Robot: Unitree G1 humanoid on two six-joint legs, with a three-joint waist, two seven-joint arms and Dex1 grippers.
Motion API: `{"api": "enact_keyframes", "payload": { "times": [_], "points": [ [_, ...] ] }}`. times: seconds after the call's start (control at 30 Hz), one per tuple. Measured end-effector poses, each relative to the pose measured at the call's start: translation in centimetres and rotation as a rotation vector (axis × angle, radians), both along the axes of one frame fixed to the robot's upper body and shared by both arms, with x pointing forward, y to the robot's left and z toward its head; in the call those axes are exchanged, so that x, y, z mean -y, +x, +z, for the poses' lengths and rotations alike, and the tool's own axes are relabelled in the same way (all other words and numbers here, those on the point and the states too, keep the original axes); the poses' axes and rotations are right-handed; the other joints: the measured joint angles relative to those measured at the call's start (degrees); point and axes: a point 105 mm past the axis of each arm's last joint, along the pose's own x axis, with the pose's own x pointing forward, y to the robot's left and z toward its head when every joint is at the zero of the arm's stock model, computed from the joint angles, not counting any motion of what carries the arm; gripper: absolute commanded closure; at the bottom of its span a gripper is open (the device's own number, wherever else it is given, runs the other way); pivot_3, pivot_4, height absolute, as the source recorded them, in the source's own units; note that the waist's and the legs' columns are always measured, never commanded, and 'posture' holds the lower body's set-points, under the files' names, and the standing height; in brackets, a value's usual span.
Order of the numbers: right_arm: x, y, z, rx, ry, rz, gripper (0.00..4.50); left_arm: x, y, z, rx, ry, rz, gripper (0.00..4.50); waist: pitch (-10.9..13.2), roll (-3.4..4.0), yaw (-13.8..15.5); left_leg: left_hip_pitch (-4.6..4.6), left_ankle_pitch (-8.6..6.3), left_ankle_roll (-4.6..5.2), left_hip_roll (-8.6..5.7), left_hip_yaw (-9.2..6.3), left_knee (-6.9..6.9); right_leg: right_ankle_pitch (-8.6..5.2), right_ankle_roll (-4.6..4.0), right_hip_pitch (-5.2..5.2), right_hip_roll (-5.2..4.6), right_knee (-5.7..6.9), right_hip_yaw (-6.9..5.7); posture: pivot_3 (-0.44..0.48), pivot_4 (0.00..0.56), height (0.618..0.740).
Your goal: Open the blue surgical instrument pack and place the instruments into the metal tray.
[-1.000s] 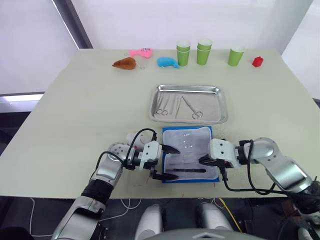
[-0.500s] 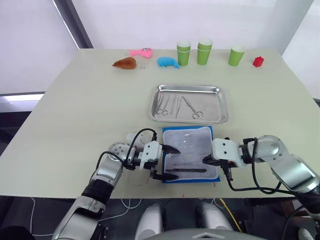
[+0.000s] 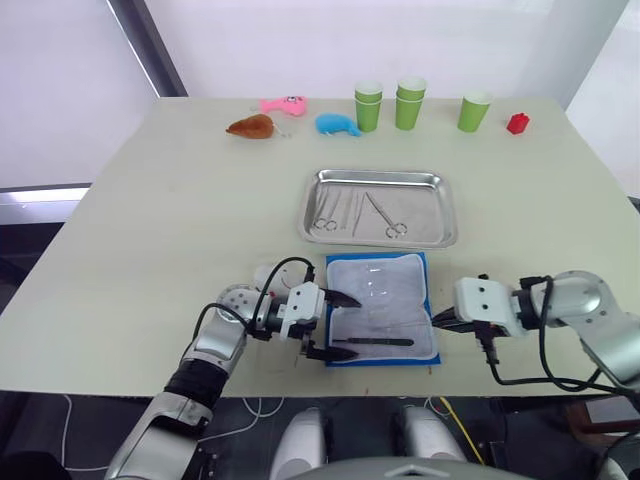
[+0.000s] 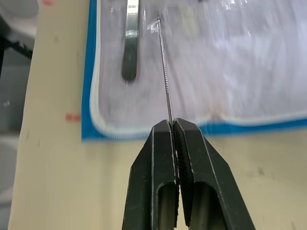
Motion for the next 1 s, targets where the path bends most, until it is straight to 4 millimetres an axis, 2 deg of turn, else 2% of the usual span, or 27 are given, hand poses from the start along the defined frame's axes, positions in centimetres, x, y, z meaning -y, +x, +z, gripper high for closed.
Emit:
{"api": "enact_keyframes", "payload": {
  "times": [0.47, 0.6, 0.67, 0.7, 0.77, 0.8, 1.0],
  "points": [
    [3.0, -0.1, 1.8, 0.016, -0.015, -0.012, 4.43, 0.2, 0.1, -0.1, -0.004, -0.008, 0.001, 0.00, 0.03, 0.03, 0.21, 0.00, -0.01, 0.03, -0.01, 0.02, 0.00, 0.00, 0.01, 0.01, -0.02, -0.01, 0.01, 0.000, 0.150, 0.739],
    [3.6, 0.4, 2.4, 0.015, 0.033, -0.079, 4.43, 0.1, 0.1, -0.2, -0.002, -0.008, 0.001, 0.00, 0.02, 0.06, 0.21, 0.01, -0.02, 0.03, -0.01, 0.02, 0.01, 0.00, 0.01, 0.02, -0.02, -0.01, 0.02, 0.000, 0.150, 0.739],
    [3.5, 0.6, 2.7, 0.018, 0.066, -0.102, 4.43, 0.1, 0.1, -0.2, -0.002, -0.008, 0.001, 0.00, 0.02, 0.05, 0.20, 0.01, -0.02, 0.03, 0.00, 0.01, 0.01, 0.00, 0.00, 0.03, -0.01, -0.01, 0.01, 0.000, 0.150, 0.739],
    [2.4, 1.6, 3.2, 0.011, 0.194, -0.181, 4.43, 0.2, 0.1, -0.2, -0.001, -0.009, 0.001, 0.00, 0.01, 0.08, 0.19, 0.01, -0.02, 0.03, -0.01, 0.01, 0.02, 0.01, 0.01, 0.03, -0.01, 0.00, 0.03, 0.000, 0.150, 0.739],
    [2.0, 2.1, 3.3, 0.008, 0.242, -0.219, 4.43, 0.2, 0.1, -0.2, 0.000, -0.012, -0.001, 0.00, 0.02, 0.12, 0.22, -0.01, -0.01, 0.03, -0.02, 0.02, 0.02, 0.01, 0.01, 0.03, -0.02, -0.01, 0.03, 0.000, 0.150, 0.739],
    [1.4, 3.0, 3.8, 0.021, 0.300, -0.269, 4.43, 0.2, 0.1, -0.2, -0.001, -0.010, -0.001, 0.00, 0.02, 0.12, 0.19, 0.00, -0.02, 0.03, -0.02, 0.02, 0.04, 0.01, 0.01, 0.03, -0.02, 0.00, 0.03, 0.000, 0.150, 0.739],
    [-0.3, 5.5, 4.9, 0.038, 0.443, -0.408, 4.43, 0.3, 0.2, -0.2, -0.001, -0.014, -0.003, 0.00, 0.01, 0.27, 0.27, -0.01, -0.01, 0.03, -0.03, 0.00, 0.04, 0.01, 0.01, 0.02, -0.03, 0.01, 0.02, 0.000, 0.150, 0.739]
  ]
}}
